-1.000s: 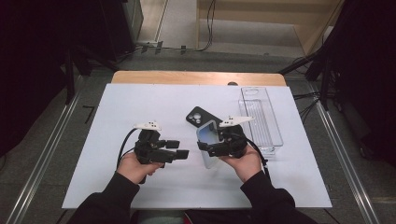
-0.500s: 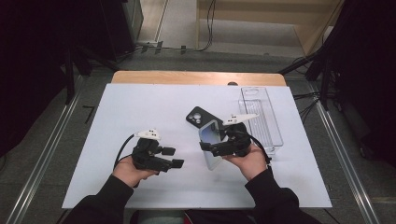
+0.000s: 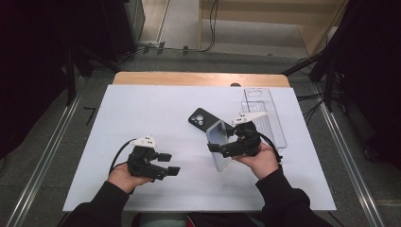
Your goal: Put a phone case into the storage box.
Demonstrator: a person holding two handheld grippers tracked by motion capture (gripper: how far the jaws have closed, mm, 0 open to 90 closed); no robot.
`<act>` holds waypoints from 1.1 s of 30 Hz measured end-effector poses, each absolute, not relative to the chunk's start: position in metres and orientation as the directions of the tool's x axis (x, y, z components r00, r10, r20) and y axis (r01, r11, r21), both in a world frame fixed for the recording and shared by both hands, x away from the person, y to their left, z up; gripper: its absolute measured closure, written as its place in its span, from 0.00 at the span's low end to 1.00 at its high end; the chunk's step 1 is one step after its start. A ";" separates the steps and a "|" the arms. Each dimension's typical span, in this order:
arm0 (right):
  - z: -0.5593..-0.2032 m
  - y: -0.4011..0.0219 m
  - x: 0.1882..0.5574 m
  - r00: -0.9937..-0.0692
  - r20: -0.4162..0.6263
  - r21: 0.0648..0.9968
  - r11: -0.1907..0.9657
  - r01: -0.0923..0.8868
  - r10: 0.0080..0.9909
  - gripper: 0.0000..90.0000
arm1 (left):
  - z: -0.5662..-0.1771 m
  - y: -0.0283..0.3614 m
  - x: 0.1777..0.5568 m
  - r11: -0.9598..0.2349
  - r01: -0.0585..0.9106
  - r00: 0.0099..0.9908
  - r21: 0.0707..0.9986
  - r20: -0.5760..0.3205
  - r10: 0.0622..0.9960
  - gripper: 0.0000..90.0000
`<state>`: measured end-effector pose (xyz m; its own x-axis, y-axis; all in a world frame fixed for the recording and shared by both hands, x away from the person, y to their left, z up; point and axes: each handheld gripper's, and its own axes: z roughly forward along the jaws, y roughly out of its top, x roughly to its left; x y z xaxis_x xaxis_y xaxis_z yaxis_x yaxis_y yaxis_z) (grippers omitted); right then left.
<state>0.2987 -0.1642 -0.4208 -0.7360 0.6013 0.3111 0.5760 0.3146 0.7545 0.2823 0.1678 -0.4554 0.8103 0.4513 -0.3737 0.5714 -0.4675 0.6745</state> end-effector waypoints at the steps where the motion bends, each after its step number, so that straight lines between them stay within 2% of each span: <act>1: -0.420 -0.165 0.299 -0.741 0.309 0.755 0.320 0.572 0.596 0.17 | -0.456 0.169 0.282 -0.472 0.569 0.812 0.673 -0.369 0.452 0.34; 5: -0.414 -0.171 0.298 -0.756 0.287 0.762 0.337 0.552 0.588 0.17 | -0.457 0.172 0.280 -0.472 0.568 0.813 0.674 -0.370 0.450 0.34; 15: -0.397 -0.192 0.298 -0.737 0.297 0.773 0.300 0.558 0.607 0.17 | -0.458 0.180 0.279 -0.460 0.591 0.793 0.663 -0.374 0.480 0.34; 33: -0.381 -0.225 0.307 -0.625 0.298 0.784 0.189 0.592 0.721 0.17 | -0.460 0.192 0.279 -0.418 0.626 0.758 0.658 -0.387 0.526 0.34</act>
